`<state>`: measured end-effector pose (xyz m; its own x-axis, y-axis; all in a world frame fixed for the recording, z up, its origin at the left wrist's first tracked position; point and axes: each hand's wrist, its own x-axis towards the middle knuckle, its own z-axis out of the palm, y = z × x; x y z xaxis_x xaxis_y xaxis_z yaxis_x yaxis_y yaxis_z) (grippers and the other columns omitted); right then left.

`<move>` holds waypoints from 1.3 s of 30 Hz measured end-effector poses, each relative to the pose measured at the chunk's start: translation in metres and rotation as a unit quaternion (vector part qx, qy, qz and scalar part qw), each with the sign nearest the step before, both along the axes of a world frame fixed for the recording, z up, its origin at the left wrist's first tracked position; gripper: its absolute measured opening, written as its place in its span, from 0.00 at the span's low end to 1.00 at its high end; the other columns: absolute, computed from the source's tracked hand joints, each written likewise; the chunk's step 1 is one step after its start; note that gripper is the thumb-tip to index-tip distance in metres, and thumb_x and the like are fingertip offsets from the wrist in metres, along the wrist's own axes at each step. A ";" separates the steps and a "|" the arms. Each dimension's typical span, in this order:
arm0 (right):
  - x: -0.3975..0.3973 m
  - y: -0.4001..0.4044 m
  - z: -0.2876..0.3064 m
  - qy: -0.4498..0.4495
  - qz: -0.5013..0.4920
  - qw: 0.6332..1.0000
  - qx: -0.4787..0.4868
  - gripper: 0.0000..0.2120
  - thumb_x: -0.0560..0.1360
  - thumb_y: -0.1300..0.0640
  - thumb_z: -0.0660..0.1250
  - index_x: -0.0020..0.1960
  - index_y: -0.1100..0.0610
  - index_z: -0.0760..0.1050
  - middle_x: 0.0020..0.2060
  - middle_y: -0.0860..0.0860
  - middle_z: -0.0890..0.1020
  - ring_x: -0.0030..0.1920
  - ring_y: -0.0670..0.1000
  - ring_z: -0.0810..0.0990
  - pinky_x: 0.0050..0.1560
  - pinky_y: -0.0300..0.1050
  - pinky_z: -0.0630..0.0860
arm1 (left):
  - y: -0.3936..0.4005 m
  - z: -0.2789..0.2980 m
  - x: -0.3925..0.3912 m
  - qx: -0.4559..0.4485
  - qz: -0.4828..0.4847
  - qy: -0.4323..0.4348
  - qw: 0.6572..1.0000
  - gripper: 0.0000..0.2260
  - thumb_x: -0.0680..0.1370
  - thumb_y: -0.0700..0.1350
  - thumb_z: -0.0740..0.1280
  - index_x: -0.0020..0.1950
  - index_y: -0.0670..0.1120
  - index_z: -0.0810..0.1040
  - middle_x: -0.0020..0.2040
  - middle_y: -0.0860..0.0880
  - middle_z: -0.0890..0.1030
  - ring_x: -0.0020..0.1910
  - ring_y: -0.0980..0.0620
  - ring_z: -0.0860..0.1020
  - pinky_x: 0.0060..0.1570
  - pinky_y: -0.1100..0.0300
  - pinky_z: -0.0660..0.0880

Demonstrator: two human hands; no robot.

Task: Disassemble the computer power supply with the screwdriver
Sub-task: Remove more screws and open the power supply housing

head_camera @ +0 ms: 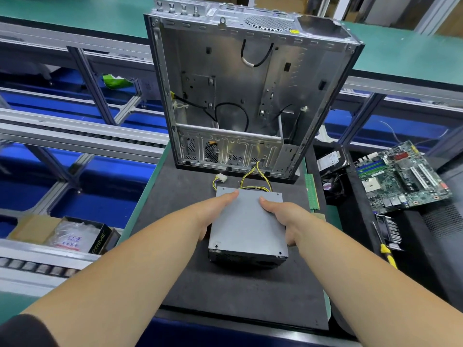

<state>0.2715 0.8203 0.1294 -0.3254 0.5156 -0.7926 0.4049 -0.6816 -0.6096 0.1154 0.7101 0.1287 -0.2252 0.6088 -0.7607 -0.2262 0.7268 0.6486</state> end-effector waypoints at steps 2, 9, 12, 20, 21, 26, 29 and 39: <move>0.002 0.000 -0.001 0.002 0.004 1.000 0.002 0.12 0.76 0.50 0.72 0.50 0.60 0.80 0.37 0.55 0.87 0.35 0.55 0.86 0.39 0.52 0.80 | 0.001 -0.002 0.000 -0.001 -0.003 0.003 1.000 0.32 0.72 0.70 0.65 0.70 0.53 0.71 0.74 0.52 0.68 0.73 0.49 0.67 0.76 0.49 0.55; 0.012 -0.001 -0.002 0.015 0.006 0.999 0.038 0.11 0.77 0.49 0.71 0.50 0.58 0.80 0.33 0.51 0.86 0.30 0.52 0.85 0.23 0.39 0.76 | 0.001 -0.006 -0.002 0.006 -0.024 0.007 1.000 0.36 0.67 0.74 0.66 0.70 0.58 0.68 0.78 0.53 0.62 0.77 0.50 0.59 0.76 0.48 0.50; 0.013 -0.001 -0.002 0.019 0.017 0.999 0.041 0.11 0.77 0.49 0.71 0.51 0.57 0.80 0.35 0.51 0.87 0.32 0.52 0.86 0.26 0.40 0.77 | -0.001 -0.004 -0.002 0.007 -0.030 0.013 0.999 0.39 0.68 0.74 0.65 0.74 0.57 0.65 0.79 0.53 0.58 0.78 0.51 0.54 0.75 0.48 0.48; 0.010 0.001 0.005 0.003 0.027 0.999 0.038 0.09 0.77 0.51 0.71 0.50 0.57 0.80 0.35 0.52 0.87 0.32 0.53 0.86 0.27 0.42 0.78 | 0.000 -0.001 -0.003 -0.006 -0.039 0.018 0.999 0.40 0.69 0.73 0.64 0.76 0.56 0.63 0.79 0.53 0.57 0.79 0.50 0.54 0.74 0.48 0.48; 0.010 0.001 0.005 0.003 0.029 0.999 0.037 0.09 0.77 0.51 0.71 0.51 0.57 0.80 0.35 0.52 0.87 0.32 0.52 0.86 0.27 0.42 0.79 | 0.000 0.000 -0.003 -0.009 -0.042 0.018 0.999 0.40 0.69 0.74 0.64 0.76 0.56 0.64 0.79 0.53 0.58 0.78 0.49 0.56 0.75 0.47 0.48; 0.011 0.001 0.008 0.008 0.029 0.999 0.039 0.12 0.75 0.49 0.73 0.53 0.56 0.80 0.39 0.53 0.87 0.40 0.54 0.87 0.48 0.52 0.82 | 0.001 0.002 -0.003 -0.010 -0.038 0.023 0.999 0.38 0.70 0.73 0.65 0.75 0.56 0.65 0.79 0.51 0.60 0.77 0.48 0.61 0.76 0.46 0.52; 0.012 0.001 0.009 0.008 0.023 0.999 0.035 0.17 0.74 0.46 0.73 0.57 0.55 0.80 0.50 0.54 0.86 0.52 0.57 0.85 0.64 0.57 0.75 | 0.001 0.005 -0.002 -0.020 -0.043 0.032 0.998 0.35 0.72 0.72 0.63 0.74 0.55 0.65 0.77 0.53 0.61 0.76 0.51 0.60 0.75 0.49 0.53; 0.035 -0.007 -0.004 -0.003 0.013 1.000 0.008 0.15 0.72 0.51 0.77 0.55 0.57 0.81 0.41 0.54 0.87 0.42 0.54 0.86 0.46 0.49 0.82 | -0.013 0.000 0.005 -0.015 -0.012 0.016 1.000 0.15 0.78 0.60 0.66 0.52 0.49 0.81 0.56 0.52 0.83 0.61 0.52 0.79 0.71 0.52 0.66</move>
